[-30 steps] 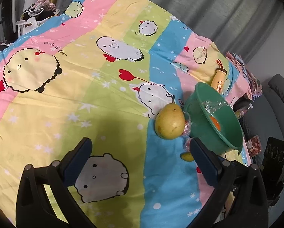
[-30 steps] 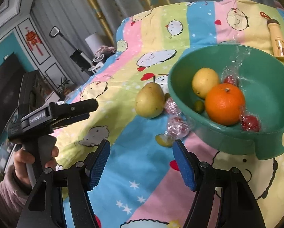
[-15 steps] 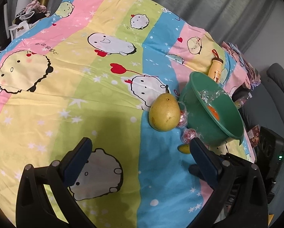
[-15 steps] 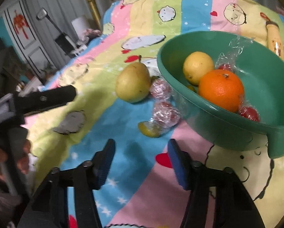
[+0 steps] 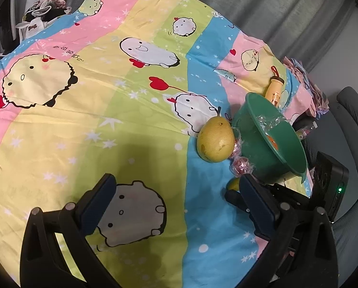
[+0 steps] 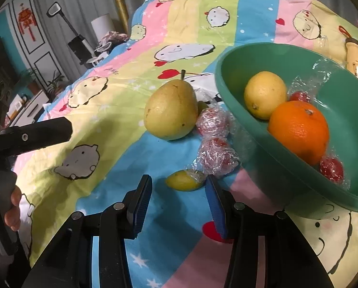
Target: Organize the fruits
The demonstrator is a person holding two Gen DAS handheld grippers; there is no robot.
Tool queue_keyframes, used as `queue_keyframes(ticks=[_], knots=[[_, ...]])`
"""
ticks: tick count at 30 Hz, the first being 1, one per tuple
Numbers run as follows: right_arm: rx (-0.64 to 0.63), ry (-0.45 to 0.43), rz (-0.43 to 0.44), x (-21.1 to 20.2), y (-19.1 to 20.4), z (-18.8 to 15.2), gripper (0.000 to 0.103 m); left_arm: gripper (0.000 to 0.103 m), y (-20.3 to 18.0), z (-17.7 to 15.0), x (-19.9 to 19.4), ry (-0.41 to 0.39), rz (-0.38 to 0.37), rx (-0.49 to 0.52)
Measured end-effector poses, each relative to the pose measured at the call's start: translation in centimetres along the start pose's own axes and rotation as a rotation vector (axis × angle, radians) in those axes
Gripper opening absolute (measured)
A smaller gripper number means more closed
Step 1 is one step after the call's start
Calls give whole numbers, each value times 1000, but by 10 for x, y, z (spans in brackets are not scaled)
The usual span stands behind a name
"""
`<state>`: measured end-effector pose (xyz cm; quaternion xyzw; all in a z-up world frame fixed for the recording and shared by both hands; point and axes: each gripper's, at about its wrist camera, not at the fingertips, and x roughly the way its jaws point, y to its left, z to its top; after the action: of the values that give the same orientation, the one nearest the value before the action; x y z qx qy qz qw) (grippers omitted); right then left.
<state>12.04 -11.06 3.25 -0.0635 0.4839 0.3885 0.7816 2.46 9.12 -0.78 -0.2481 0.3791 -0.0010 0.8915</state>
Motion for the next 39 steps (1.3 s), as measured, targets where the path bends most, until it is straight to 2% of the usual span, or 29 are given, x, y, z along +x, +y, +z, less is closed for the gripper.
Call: queue_keyframes(ticks=[6, 8, 9, 13, 16, 20, 23, 27, 35, 39], knots=[[-14, 6, -23, 5, 4, 4, 49, 102, -2, -1, 2, 5, 0, 5], [-25, 7, -24, 5, 6, 4, 37, 103, -3, -2, 4, 12, 2, 11], [-29, 8, -12, 5, 6, 3, 36, 102, -3, -2, 5, 14, 3, 12], [-50, 12, 2, 5, 8, 2, 36, 103, -2, -1, 6, 17, 1, 11], [-44, 35, 79, 0, 5, -3, 36, 103, 0, 0, 6, 20, -9, 7], [-26, 47, 129, -11, 0, -15, 36, 102, -1, 2, 8, 23, -7, 8], [-14, 44, 131, -15, -1, -16, 36, 102, -4, 3, 10, 14, -5, 15], [-21, 50, 125, -16, -1, -18, 36, 102, -10, 3, 11, -18, 46, 62], [-7, 50, 122, -17, -6, -18, 36, 102, -30, -5, 25, 21, -19, 114], [14, 43, 168, -21, -10, -18, 37, 102, -36, -7, 29, 34, -25, 128]])
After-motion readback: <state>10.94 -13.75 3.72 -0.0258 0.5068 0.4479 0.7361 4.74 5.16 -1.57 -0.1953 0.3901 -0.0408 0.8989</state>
